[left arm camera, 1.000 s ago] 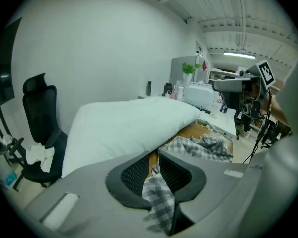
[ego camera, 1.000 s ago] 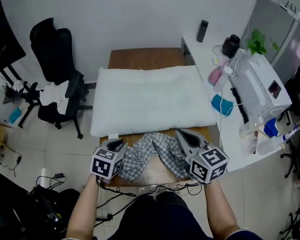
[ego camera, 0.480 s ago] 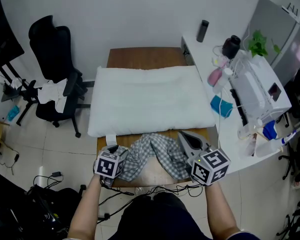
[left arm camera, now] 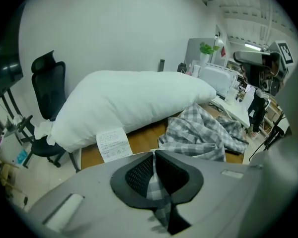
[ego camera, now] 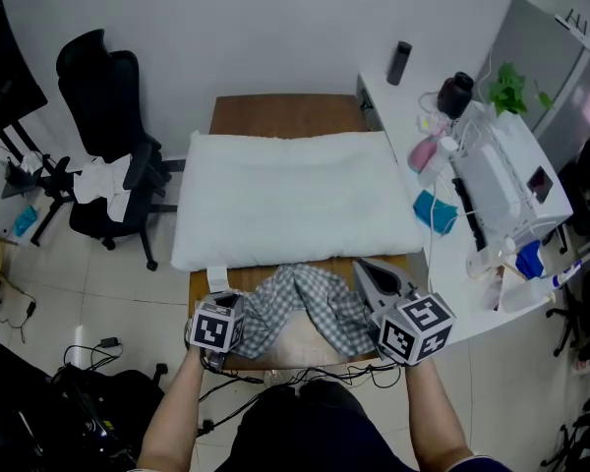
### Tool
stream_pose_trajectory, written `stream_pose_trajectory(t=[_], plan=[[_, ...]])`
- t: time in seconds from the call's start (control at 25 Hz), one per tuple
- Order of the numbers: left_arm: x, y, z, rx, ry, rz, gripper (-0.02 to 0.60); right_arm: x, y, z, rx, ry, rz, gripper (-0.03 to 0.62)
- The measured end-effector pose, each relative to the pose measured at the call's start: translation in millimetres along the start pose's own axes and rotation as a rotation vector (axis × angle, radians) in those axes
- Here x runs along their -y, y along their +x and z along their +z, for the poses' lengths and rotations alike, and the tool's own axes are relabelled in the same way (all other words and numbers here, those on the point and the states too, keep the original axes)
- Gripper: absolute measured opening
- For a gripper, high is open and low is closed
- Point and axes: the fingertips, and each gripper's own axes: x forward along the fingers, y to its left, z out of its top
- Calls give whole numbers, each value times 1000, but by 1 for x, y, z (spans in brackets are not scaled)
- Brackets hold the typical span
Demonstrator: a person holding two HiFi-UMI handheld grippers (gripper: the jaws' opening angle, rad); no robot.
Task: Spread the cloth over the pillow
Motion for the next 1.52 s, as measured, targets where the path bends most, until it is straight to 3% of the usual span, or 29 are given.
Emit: stream_pose_trajectory(t=[0.28,0.52,0.8,1.12,1.36,1.44,1.52], plan=[[-1,-10,9,43,0,5,21,-2,4,2,1,-3,8,9],[-7,-34,36,146,-5,38,20,1,1,4,4,-4,0,9],[-8,-63,73,272,-5,57,20,13,-9,4,17,2,-34,9],[-5,-83,98,351,-3,70,20,38,-28,6,22,-10,-103,8],[-2,-82,98,350,-10,62,20,64,-34,-49,-95,4,-181,32],[-1,-81,97,345,-10,60,20,70,-31,-80,-152,46,-174,139],[1,-79,96,341,-11,60,20,76,-28,-111,-210,81,-178,166]])
